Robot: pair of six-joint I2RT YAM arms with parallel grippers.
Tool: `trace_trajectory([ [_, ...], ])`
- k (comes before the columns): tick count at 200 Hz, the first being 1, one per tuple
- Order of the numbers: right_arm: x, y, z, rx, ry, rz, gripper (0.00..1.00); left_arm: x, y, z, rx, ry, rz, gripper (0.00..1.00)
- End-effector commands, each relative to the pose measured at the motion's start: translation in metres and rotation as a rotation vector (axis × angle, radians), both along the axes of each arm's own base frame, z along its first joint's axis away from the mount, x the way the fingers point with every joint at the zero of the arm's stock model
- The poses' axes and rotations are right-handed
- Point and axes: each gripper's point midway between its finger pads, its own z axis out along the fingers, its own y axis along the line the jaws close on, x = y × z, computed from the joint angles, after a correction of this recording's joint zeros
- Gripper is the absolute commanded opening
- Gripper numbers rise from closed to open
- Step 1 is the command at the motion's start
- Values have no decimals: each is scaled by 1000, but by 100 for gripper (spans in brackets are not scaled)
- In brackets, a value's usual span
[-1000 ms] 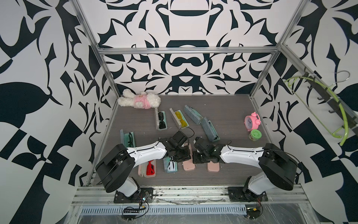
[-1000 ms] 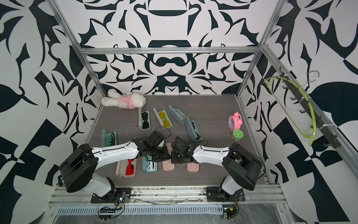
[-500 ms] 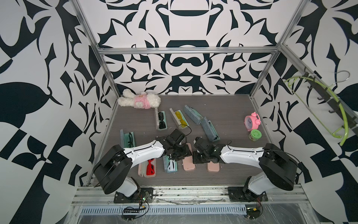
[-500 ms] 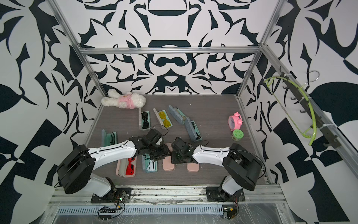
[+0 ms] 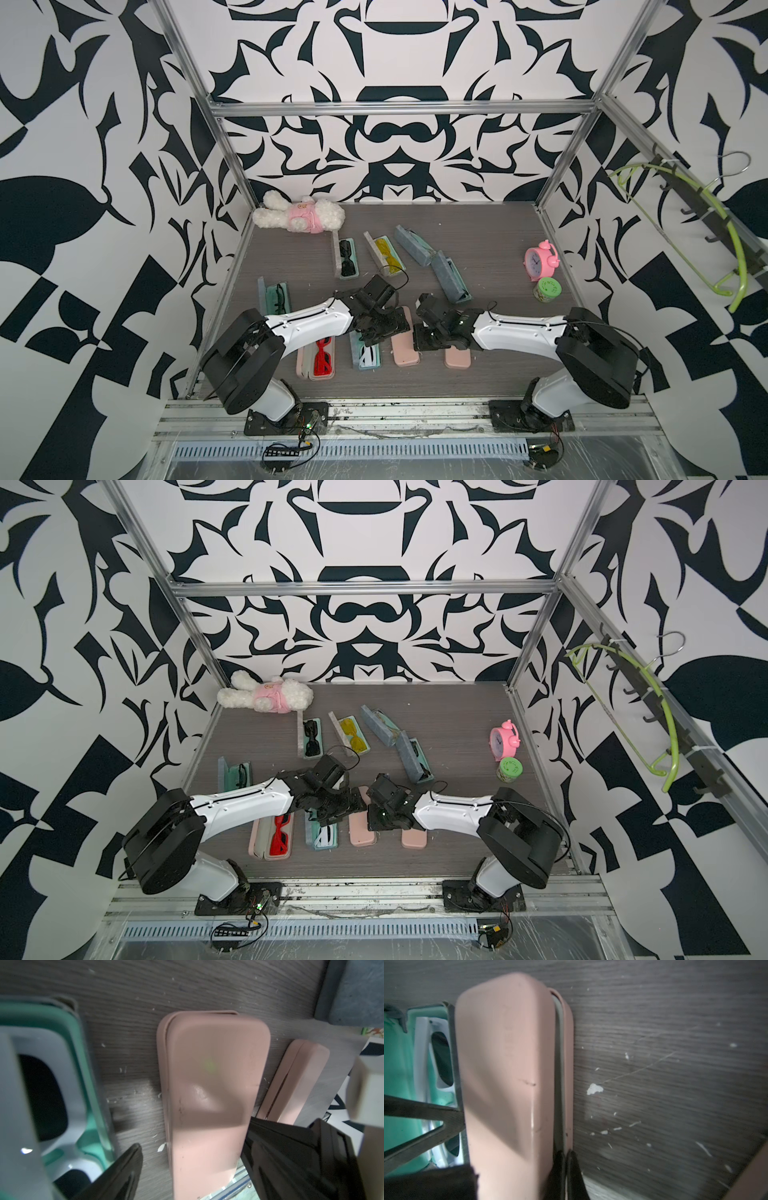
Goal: Close the glasses case
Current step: Close the glasses case at the center of the board.
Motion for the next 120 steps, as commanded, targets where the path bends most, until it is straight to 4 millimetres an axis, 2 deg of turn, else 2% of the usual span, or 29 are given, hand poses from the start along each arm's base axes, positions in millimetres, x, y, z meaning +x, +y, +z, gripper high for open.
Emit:
trace_trajectory([
  [1, -8, -12, -4, -48, 11, -1, 3, 11, -6, 9, -5, -30, -1, 91],
  [22, -8, -12, -3, -45, 7, 1, 4, 15, -10, 11, -7, -34, -7, 92],
  [59, -7, -11, -3, -41, 5, 1, 4, 15, -15, 0, 17, 2, -26, 92],
  [120, -9, -12, -2, -29, 1, 2, 5, 18, -19, -14, 56, 31, -47, 87],
])
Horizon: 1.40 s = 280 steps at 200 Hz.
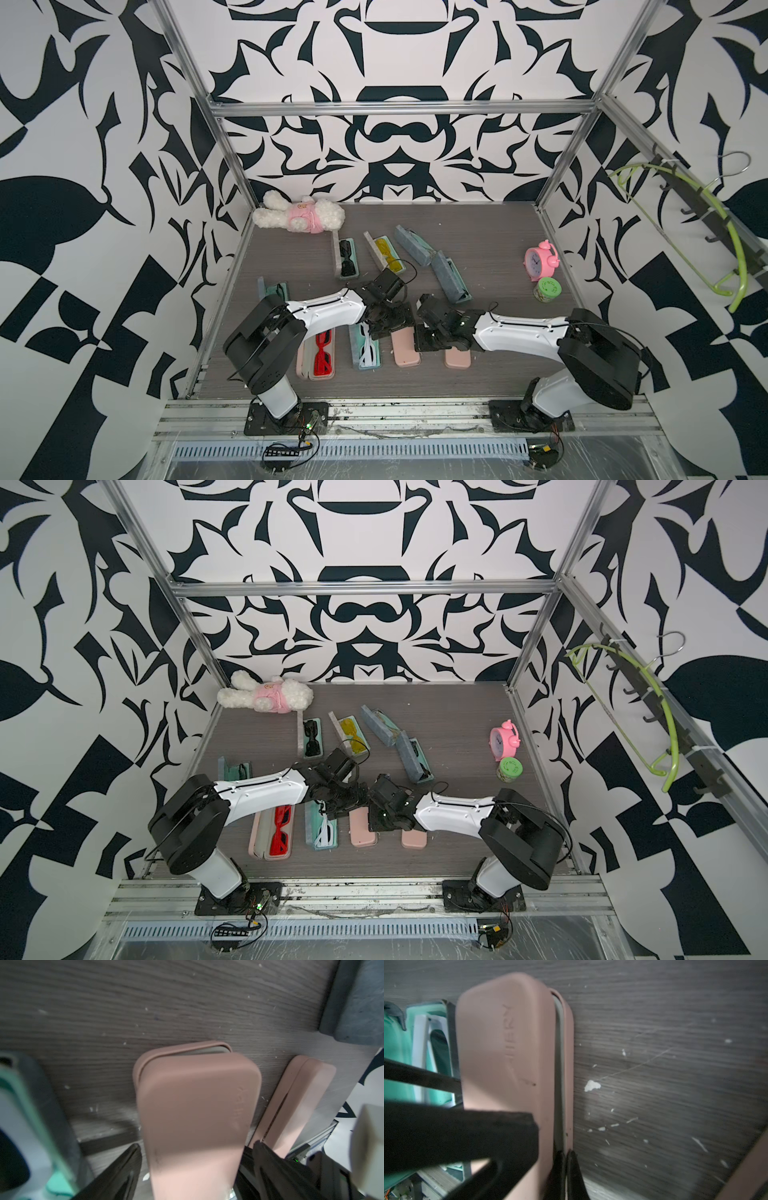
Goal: Close the glasses case
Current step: Close the glasses case at the center of the board.
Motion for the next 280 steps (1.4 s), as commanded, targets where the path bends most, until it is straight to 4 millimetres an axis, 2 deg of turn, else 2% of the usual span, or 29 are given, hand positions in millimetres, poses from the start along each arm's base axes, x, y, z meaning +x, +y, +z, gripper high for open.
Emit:
trace_trajectory([
  [1, -6, -10, -1, -27, 5, -1, 5, 0, 0, -4, 22, 18, -20, 87],
  [49, -7, -8, 0, -15, 5, 3, 5, -2, 2, -15, 49, 36, -36, 86],
  [54, -7, -8, 0, -12, 3, 2, 5, -2, 3, -16, 50, 37, -38, 82],
  [109, -8, -8, 5, 1, -3, 4, 6, -8, 7, -27, 71, 56, -51, 77],
  [178, -8, -9, 11, 11, -10, 5, 8, -10, 9, -32, 80, 60, -59, 71],
  [249, -9, -18, 20, 9, -34, -9, 13, -11, 12, -37, 96, 63, -63, 64],
  [280, -9, -21, 24, 7, -41, -16, 15, -13, 11, -40, 103, 65, -72, 64],
])
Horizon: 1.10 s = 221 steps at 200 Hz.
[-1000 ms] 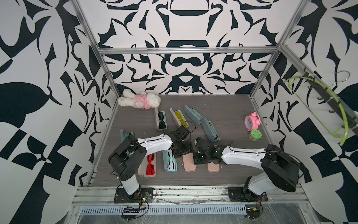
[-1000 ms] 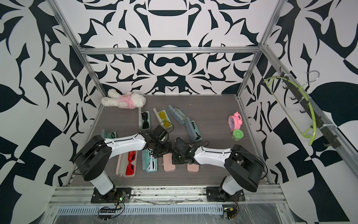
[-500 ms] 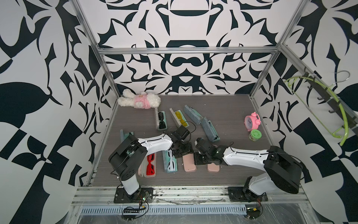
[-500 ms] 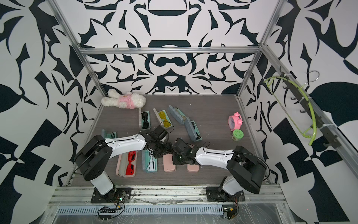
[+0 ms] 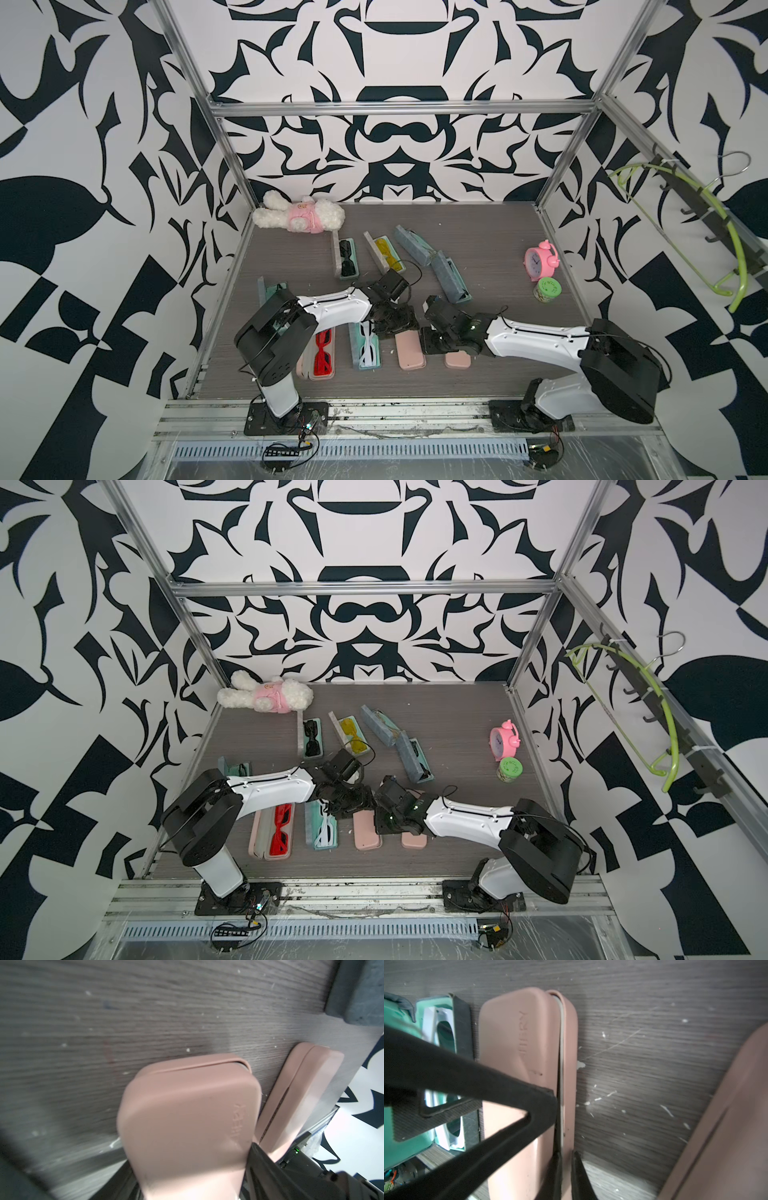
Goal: Close the glasses case
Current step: Close the glasses case at the center of the board, then move the glasses case to the center of the board.
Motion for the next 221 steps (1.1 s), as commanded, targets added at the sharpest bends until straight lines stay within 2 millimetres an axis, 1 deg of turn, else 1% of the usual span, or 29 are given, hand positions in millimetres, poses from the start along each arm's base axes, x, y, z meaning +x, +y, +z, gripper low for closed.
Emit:
trace_trajectory([
  [1, 1, -6, 12, 2, -28, -8, 15, -9, 25, -31, 137, 31, -9, 64],
  [30, 2, -11, 16, 6, -34, -24, 17, -11, 26, -35, 149, 37, -13, 61],
  [72, 4, -20, 23, 15, -40, -43, 18, -10, 27, -35, 153, 32, -14, 57],
  [140, 8, -39, 38, 47, -49, -81, 19, -9, 24, -37, 159, 31, -22, 54],
  [197, 7, -51, 36, 44, -36, -104, 24, -9, 22, -44, 174, 37, -32, 51],
  [221, 8, -58, 42, 55, -49, -116, 25, -10, 19, -41, 167, 31, -33, 51],
])
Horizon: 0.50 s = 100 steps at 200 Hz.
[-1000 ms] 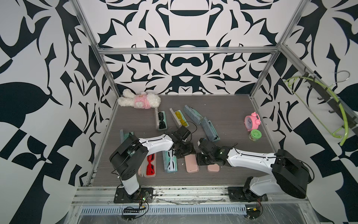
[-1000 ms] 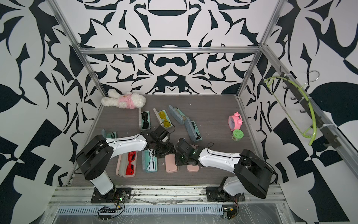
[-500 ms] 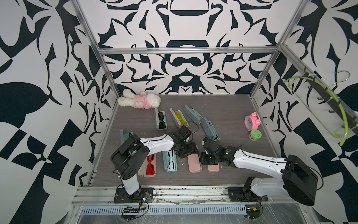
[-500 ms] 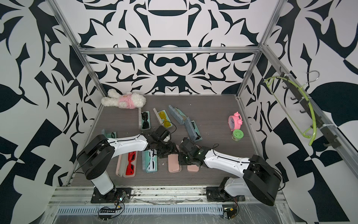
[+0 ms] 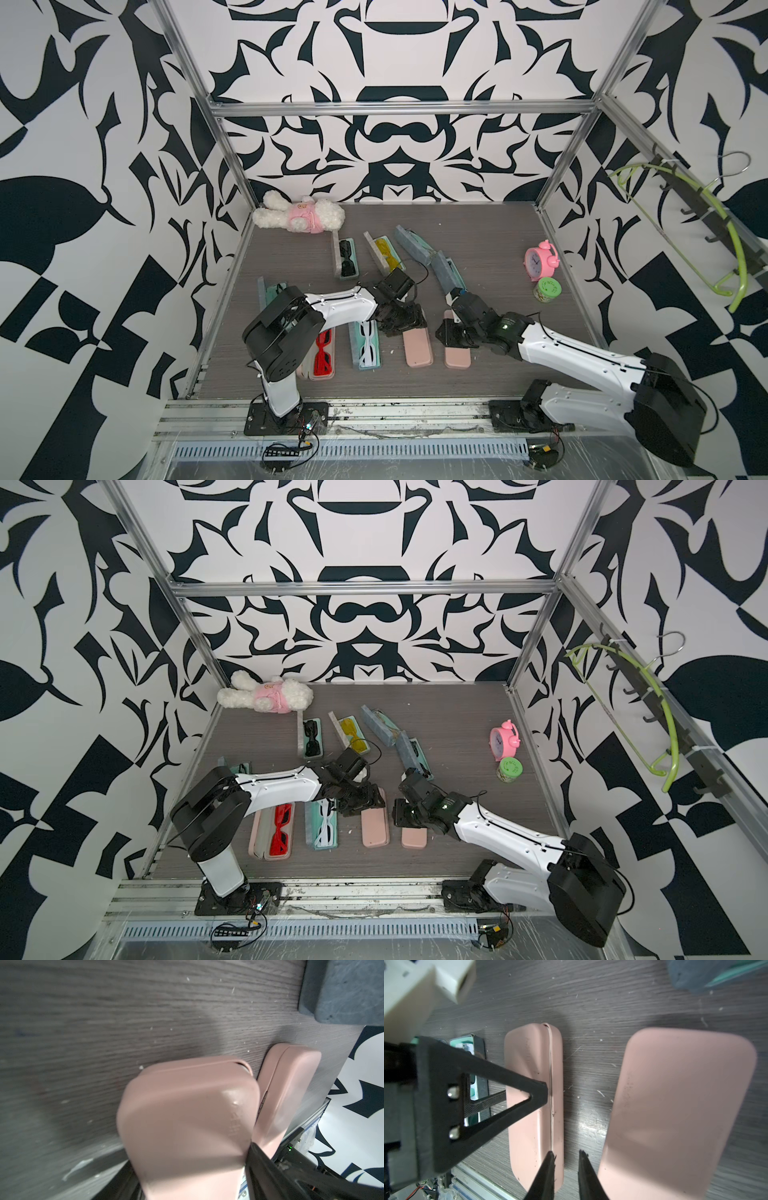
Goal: Close the glasses case
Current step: Move the glasses case to the center of the board.
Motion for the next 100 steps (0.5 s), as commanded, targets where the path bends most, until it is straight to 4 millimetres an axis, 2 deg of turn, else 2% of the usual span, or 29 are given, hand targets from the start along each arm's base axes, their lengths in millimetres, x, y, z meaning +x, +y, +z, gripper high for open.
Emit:
trace_trajectory([
  [1, -2, -10, 4, -8, -10, -2, 25, -16, 40, -42, 211, 58, 8, 51],
  [59, -1, -28, 13, 30, -4, -45, 31, -15, 18, -34, 183, 45, -16, 53],
  [100, -2, -42, 16, 69, -9, -80, 60, -12, 9, -35, 188, 36, -17, 54],
])
